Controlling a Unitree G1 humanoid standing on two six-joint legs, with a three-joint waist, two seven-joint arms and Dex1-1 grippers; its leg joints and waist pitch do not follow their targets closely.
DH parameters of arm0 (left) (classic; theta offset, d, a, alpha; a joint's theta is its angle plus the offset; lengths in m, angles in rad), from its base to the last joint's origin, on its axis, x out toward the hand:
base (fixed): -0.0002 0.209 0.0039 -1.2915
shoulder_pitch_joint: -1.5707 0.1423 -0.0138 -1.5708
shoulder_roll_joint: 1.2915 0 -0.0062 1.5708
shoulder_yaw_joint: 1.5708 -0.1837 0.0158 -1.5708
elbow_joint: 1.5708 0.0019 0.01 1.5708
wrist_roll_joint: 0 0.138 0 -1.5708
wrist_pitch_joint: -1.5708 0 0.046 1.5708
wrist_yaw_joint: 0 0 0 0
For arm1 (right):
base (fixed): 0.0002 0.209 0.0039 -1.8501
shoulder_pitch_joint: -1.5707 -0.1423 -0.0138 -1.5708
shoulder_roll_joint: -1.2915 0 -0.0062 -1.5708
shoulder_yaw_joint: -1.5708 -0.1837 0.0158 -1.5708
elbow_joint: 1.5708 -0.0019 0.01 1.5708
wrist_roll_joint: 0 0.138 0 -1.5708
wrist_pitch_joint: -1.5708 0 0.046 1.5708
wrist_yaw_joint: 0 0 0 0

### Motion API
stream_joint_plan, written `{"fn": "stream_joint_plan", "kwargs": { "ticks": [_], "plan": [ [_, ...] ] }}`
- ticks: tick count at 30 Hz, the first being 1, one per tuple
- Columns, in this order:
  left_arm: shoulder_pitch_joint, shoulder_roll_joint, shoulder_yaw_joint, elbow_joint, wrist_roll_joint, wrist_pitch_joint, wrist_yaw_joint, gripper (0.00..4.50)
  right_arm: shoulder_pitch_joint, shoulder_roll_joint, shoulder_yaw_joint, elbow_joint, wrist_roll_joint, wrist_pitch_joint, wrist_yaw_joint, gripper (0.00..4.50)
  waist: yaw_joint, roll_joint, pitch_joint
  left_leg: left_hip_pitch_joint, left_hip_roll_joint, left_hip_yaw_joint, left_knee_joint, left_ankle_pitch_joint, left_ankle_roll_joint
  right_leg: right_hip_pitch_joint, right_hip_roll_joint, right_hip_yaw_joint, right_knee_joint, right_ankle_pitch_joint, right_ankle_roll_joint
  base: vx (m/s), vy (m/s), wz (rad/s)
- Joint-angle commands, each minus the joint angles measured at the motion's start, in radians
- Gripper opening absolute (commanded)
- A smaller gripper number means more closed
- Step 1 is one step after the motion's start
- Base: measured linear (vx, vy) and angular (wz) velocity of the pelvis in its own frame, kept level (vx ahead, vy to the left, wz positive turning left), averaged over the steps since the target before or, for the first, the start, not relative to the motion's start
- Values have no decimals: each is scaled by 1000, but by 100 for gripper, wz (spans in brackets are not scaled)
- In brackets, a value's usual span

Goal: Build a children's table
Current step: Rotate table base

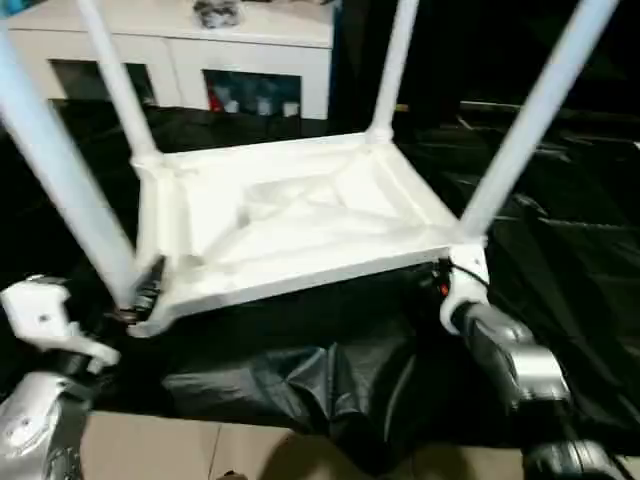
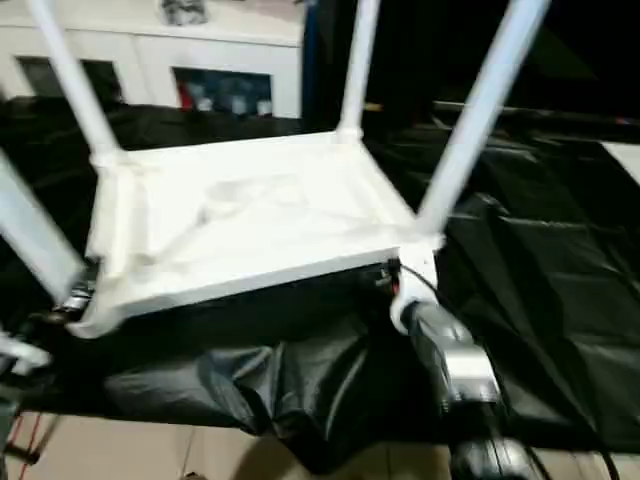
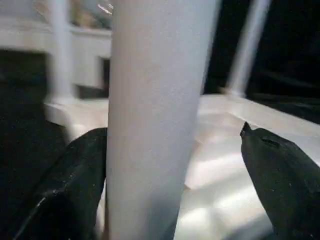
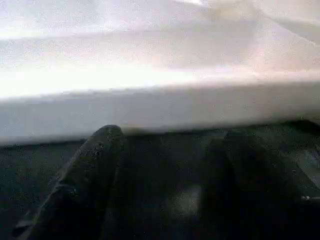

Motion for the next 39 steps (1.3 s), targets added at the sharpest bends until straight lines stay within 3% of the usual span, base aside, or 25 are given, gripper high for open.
{"fn": "stream_joint_plan", "kwargs": {
  "ticks": [1,2,3,5,6,7,8,9,10,16,19,23,28,32,35,36,37,39],
  "plan": [
    [-16,26,-73,-17,-49,76,-79,447,-49,4,-3,79,-10,-32,-5,365,-2,3,-52,11,10,7,-76,-276,-17,28,-31,29,-67,-190,-171,0,0,0],
    [-14,38,-87,-28,-65,98,-102,447,-70,5,4,109,-18,-41,1,365,-2,1,-52,11,10,9,-76,-271,-17,29,-31,28,-66,-182,-172,0,0,0],
    [-11,48,-99,-39,-82,123,-120,447,-88,6,9,134,-25,-50,5,365,-4,-11,-52,9,9,10,-75,-265,-15,31,-32,28,-64,-182,-173,0,0,0],
    [-8,68,-121,-60,-116,176,-156,447,-121,12,12,183,-33,-68,10,365,-4,-13,-52,10,10,11,-75,-247,-13,33,-34,29,-62,-177,-173,0,0,0],
    [-8,71,-124,-63,-120,182,-161,447,-125,12,13,188,-34,-70,10,365,-3,-9,-52,10,10,10,-75,-248,-17,33,-35,29,-60,-178,-174,0,0,0],
    [-6,96,-153,-93,-161,241,-202,447,-159,20,16,236,-39,-92,17,365,-5,-16,-52,10,11,11,-75,-247,-18,33,-36,29,-59,-177,-174,0,0,0],
    [-4,104,-165,-104,-174,260,-214,447,-168,23,18,247,-41,-97,20,365,-6,-13,-52,14,10,12,-75,-254,-22,31,-34,28,-59,-183,-176,0,0,0],
    [-5,127,-203,-131,-199,305,-251,447,-193,34,27,276,-50,-111,26,365,-8,-22,-50,11,10,12,-76,-253,-19,33,-33,28,-62,-182,-173,0,0,0],
    [-6,130,-208,-134,-202,310,-256,447,-196,35,28,279,-51,-113,27,365,-7,-19,-50,12,10,11,-76,-253,-24,33,-35,28,-58,-190,-175,0,0,0],
    [-57,179,-315,-211,-285,442,-338,447,-269,79,53,378,-75,-168,58,365,-23,-23,-50,10,9,12,-74,-237,-30,37,-33,29,-53,-155,-188,0,0,0],
    [-131,143,-374,-229,-313,491,-330,447,-296,112,64,423,-89,-196,79,365,-29,-18,-51,8,8,12,-72,-221,-34,41,-35,30,-49,-132,-200,0,0,0],
    [-179,102,-391,-195,-315,498,-318,447,-299,133,74,434,-95,-209,89,365,-31,-21,-53,6,7,13,-69,-191,-27,47,-34,30,-47,-87,-210,0,0,0],
    [-288,24,-465,-76,-206,436,-291,447,-301,170,83,457,-103,-227,97,365,-25,-21,-50,12,10,12,-71,-237,-29,41,-37,32,-58,-174,-194,0,0,0],
    [-414,-27,-516,99,-57,331,-223,447,-319,166,63,498,-119,-256,51,365,-23,-14,-51,15,9,9,-70,-261,-41,40,-38,32,-61,-212,-176,0,0,0],
    [-476,-47,-522,192,0,267,-195,447,-324,148,44,508,-110,-266,43,365,-21,-13,-55,13,7,9,-68,-227,-36,44,-37,31,-58,-153,-185,0,0,0],
    [-501,-53,-517,233,27,248,-160,447,-320,134,39,502,-108,-268,41,365,-19,-5,-57,13,6,9,-66,-216,-35,46,-36,31,-54,-128,-190,0,0,0],
    [-525,-60,-509,278,55,229,-124,447,-314,117,32,493,-105,-270,39,365,-18,-5,-59,13,7,8,-64,-191,-30,48,-35,30,-50,-75,-202,0,0,0],
    [-542,-60,-506,314,83,210,-98,447,-308,103,22,484,-99,-269,38,365,-13,-11,-61,9,5,10,-60,-159,-15,53,-36,30,-45,-26,-220,0,0,0]
  ]
}}
